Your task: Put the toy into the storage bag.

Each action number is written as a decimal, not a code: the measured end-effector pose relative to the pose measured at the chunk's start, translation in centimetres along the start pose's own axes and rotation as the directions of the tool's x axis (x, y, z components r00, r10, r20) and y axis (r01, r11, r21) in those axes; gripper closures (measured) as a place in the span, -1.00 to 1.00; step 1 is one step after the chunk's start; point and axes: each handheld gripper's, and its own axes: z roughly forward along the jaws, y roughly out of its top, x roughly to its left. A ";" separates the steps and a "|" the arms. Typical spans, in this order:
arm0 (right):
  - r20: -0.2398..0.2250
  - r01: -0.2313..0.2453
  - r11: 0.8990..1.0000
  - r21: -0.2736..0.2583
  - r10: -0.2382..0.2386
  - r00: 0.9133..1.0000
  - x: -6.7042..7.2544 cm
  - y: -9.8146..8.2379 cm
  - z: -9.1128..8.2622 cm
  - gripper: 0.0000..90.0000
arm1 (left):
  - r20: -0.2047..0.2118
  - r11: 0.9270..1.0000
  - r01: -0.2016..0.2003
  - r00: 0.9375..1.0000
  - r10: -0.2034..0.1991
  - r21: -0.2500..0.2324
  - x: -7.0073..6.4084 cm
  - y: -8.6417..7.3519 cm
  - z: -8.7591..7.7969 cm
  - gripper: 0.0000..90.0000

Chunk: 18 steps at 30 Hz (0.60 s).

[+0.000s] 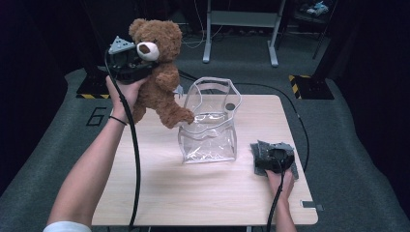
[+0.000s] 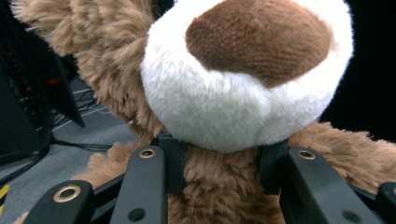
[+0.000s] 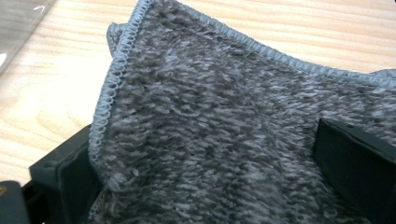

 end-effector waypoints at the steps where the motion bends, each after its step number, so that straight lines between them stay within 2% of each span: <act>1: 0.000 0.000 1.000 0.000 0.000 1.000 0.0 0.0 0.0 -0.98 | 0.005 1.000 -0.006 1.000 0.006 0.002 -0.3 0.2 0.2 0.40; 9: -0.001 -0.001 1.000 0.000 0.001 1.000 0.0 0.0 0.0 -0.98 | 0.051 0.999 -0.032 0.998 0.032 -0.005 -2.6 1.5 2.2 0.40; 14: 0.000 -0.004 1.000 0.001 0.004 1.000 0.0 0.0 0.0 -0.98 | 0.086 1.000 -0.006 0.996 0.007 -0.017 -4.0 2.0 3.5 0.40; 18: 0.001 -0.003 1.000 0.001 0.003 1.000 0.0 0.0 0.0 -0.98 | 0.108 1.000 -0.001 0.994 0.004 -0.029 -5.3 2.4 4.7 0.40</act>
